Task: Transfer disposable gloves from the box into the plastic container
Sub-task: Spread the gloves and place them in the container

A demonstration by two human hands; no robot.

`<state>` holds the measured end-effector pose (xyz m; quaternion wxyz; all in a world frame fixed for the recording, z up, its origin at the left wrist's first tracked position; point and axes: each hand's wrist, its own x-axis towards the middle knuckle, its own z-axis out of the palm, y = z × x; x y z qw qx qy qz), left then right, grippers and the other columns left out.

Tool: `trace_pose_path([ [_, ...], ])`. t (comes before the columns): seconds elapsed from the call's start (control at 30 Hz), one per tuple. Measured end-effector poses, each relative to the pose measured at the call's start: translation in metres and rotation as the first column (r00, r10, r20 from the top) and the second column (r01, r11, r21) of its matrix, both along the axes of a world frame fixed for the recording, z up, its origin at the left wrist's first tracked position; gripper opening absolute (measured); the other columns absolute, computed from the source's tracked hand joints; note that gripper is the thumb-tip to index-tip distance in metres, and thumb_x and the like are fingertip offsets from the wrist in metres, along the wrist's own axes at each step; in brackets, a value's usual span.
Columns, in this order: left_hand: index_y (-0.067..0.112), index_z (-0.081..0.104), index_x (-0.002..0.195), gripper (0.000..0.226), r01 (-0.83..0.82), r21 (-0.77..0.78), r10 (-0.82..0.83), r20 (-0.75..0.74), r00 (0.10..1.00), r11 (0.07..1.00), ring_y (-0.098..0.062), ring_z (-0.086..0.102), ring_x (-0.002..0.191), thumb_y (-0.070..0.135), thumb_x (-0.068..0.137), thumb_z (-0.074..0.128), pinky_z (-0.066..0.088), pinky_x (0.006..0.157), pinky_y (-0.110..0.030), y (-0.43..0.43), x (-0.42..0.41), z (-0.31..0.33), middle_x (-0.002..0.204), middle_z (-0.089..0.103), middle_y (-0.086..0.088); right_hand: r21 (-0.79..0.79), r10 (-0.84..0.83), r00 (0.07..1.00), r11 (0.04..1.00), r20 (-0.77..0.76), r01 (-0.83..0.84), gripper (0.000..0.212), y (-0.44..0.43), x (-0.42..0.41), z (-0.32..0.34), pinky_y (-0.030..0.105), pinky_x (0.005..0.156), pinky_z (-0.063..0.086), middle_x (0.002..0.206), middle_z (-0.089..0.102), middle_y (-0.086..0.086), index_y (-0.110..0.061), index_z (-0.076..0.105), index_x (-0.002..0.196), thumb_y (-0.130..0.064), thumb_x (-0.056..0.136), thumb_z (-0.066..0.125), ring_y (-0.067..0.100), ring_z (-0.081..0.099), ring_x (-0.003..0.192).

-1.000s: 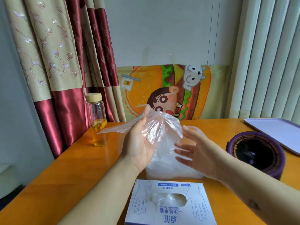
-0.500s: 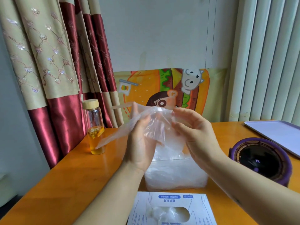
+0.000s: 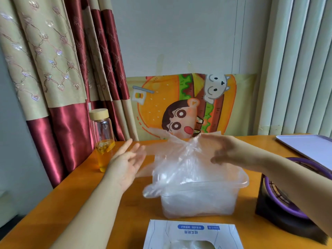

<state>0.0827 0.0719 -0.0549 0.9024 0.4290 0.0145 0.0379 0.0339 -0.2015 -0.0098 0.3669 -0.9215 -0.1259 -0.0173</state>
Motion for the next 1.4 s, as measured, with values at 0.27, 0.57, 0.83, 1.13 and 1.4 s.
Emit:
trace_pose_path([
  [0.27,0.029,0.063,0.112,0.029,-0.481,0.835,-0.355,0.549,0.756,0.268,0.003,0.053,0.109,0.009,0.096,0.051,0.039,0.093,-0.008,-0.051,-0.015,0.026,0.116,0.06,0.012,-0.358,-0.102,0.987,0.932,-0.124,0.051,0.079,-0.005,0.032,-0.015,0.014,0.051,0.042,0.077,0.043,-0.018,-0.025,0.023,0.15,-0.003,0.084,0.063,0.0,0.05,0.061],
  [0.57,0.029,0.044,0.143,0.044,-0.011,0.755,-0.505,-0.427,0.75,-0.655,-0.015,0.038,0.136,0.037,0.099,0.044,0.032,0.111,-0.031,-0.101,0.019,0.014,0.15,0.04,0.01,-0.862,-0.137,0.989,0.494,0.053,0.115,0.065,0.002,0.04,-0.013,0.033,0.101,0.041,0.145,0.04,0.007,-0.02,0.039,0.143,-0.025,0.085,0.068,0.025,0.041,0.129],
  [0.83,0.028,0.045,0.142,0.058,0.055,0.647,-0.462,-0.598,0.655,-0.761,-0.022,0.042,0.13,0.042,0.089,0.063,0.037,0.099,-0.03,-0.119,0.033,0.0,0.146,0.045,0.003,-0.774,0.01,0.962,0.592,-0.274,-0.227,0.093,0.016,0.068,-0.053,0.035,0.113,0.027,0.152,0.033,0.002,-0.018,0.019,0.151,-0.042,0.079,0.073,0.023,0.031,0.139],
  [1.13,0.026,0.04,0.144,0.055,0.099,0.421,-0.254,-0.702,0.665,-0.902,-0.036,0.029,0.138,0.042,0.094,0.054,0.033,0.11,-0.047,-0.118,0.054,-0.032,0.154,0.029,-0.006,-0.751,-0.174,0.847,0.573,-0.502,-0.327,0.076,0.004,0.099,-0.091,0.043,0.115,0.024,0.159,0.014,0.002,-0.03,0.004,0.152,-0.038,0.095,0.053,0.029,0.024,0.142],
  [1.4,0.02,0.056,0.134,0.049,0.032,0.393,-0.262,-0.67,0.694,-0.919,-0.021,0.05,0.109,0.049,0.094,0.051,0.044,0.086,-0.033,-0.115,0.034,0.004,0.136,0.052,0.0,-0.758,-0.178,0.821,0.525,-0.543,-0.387,0.089,0.008,0.086,-0.078,0.038,0.107,0.036,0.155,0.024,0.004,-0.031,0.019,0.15,-0.046,0.08,0.071,0.029,0.033,0.137],
])
